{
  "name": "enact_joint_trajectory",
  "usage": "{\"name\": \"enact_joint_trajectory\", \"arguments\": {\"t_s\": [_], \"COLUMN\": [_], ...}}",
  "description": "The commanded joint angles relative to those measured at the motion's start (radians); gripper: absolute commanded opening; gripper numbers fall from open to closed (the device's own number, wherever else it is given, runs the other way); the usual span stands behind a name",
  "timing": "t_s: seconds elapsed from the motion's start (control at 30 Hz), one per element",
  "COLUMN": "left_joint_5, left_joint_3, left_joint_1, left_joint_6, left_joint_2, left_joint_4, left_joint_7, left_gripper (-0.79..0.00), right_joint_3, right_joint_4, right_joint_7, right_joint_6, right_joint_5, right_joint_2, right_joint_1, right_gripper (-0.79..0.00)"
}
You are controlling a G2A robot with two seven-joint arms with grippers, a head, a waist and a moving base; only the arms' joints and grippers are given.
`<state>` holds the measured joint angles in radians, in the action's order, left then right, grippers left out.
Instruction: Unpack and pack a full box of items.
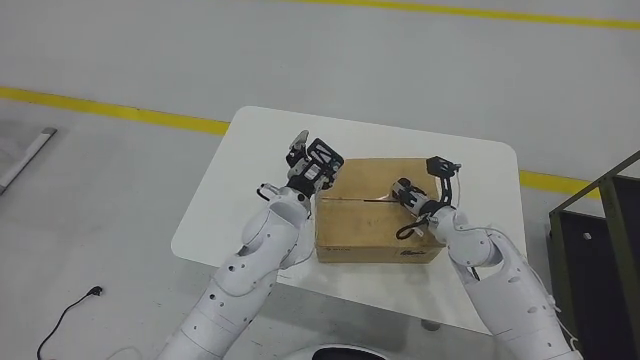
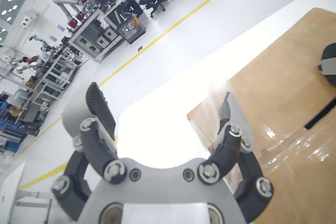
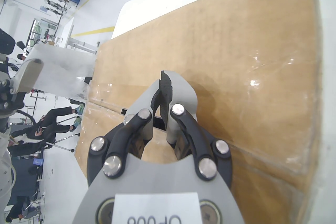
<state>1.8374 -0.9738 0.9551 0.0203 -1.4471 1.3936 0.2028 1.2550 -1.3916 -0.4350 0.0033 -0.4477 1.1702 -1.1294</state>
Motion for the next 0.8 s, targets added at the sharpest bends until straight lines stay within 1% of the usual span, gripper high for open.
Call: {"name": "enact_joint_trajectory", "arguments": {"t_s": [0.0,0.17,0.3,0.63,0.77], "left_joint_5": [-0.005,-0.014,-0.023,-0.041,-0.035], "left_joint_3": [0.007,0.038,0.062,0.163,0.207], "left_joint_1": [0.003,-0.012,-0.024,-0.080,-0.107], "left_joint_6": [-0.014,-0.045,-0.051,-0.062,-0.055], "left_joint_2": [-0.003,-0.013,-0.023,-0.065,-0.086], "left_joint_4": [0.003,-0.011,-0.028,-0.106,-0.145], "left_joint_7": [-0.006,-0.027,-0.037,-0.066,-0.068], "left_gripper": [0.000,0.000,0.000,0.000,0.000], "right_joint_3": [0.010,0.047,0.091,0.300,0.345], "right_joint_4": [-0.001,-0.020,-0.042,-0.099,-0.103], "right_joint_7": [0.004,0.001,0.001,0.012,-0.007], "right_joint_6": [0.015,0.035,0.043,0.068,0.061], "right_joint_5": [0.002,-0.004,-0.017,-0.021,-0.014], "right_joint_2": [-0.001,-0.006,-0.014,-0.046,-0.053], "right_joint_1": [-0.003,-0.015,-0.035,-0.137,-0.173], "right_gripper": [-0.785,-0.785,-0.785,-0.785,-0.785]}}
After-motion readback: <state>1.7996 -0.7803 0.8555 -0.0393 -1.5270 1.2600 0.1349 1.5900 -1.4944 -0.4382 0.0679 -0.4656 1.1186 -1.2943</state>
